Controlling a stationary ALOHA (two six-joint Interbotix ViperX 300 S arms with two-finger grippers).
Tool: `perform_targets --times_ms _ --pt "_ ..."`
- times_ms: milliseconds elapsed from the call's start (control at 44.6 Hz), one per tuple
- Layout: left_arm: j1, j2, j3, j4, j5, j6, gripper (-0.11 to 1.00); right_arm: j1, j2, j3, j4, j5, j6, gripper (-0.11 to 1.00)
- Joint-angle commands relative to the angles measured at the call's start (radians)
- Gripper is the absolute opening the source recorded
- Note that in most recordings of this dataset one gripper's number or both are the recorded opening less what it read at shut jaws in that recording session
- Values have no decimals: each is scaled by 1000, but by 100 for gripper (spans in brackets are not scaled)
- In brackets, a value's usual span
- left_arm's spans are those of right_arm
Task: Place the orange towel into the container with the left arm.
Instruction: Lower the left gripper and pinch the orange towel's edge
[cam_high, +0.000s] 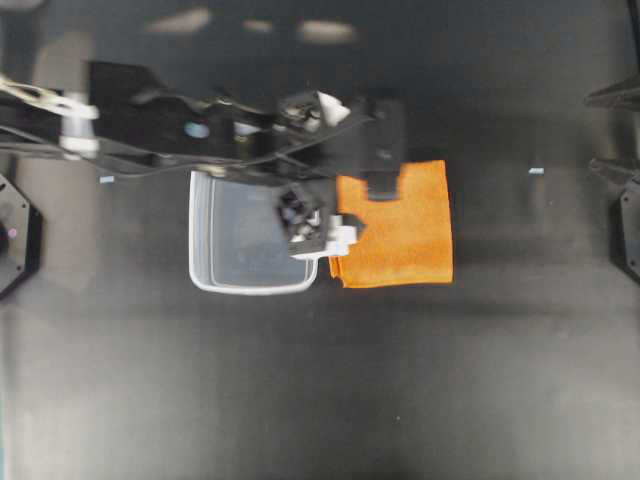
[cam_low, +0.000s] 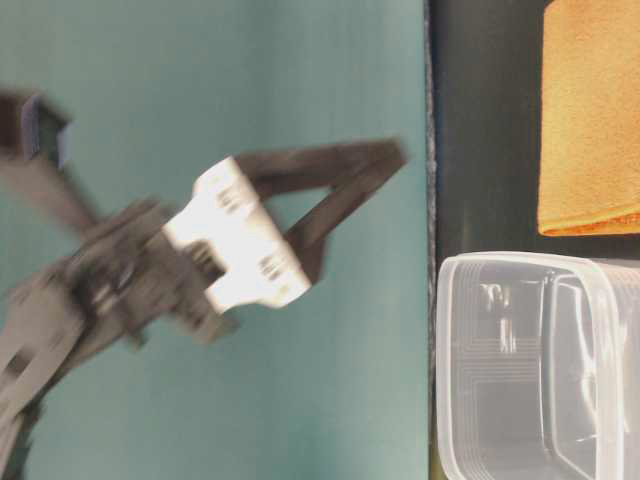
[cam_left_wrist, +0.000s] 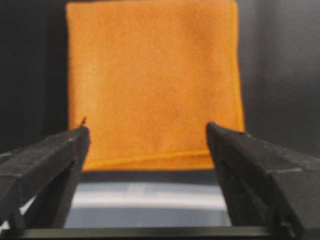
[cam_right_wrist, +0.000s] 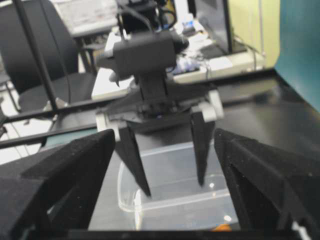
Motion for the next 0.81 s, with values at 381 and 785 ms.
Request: perform_targets --times_ms 381,785 --pt "-6 324 -238 3 100 38 89 -2 3 -8 3 2 8 77" --pt "-28 387 -238 3 107 21 77 -3 0 3 3 0 8 77"
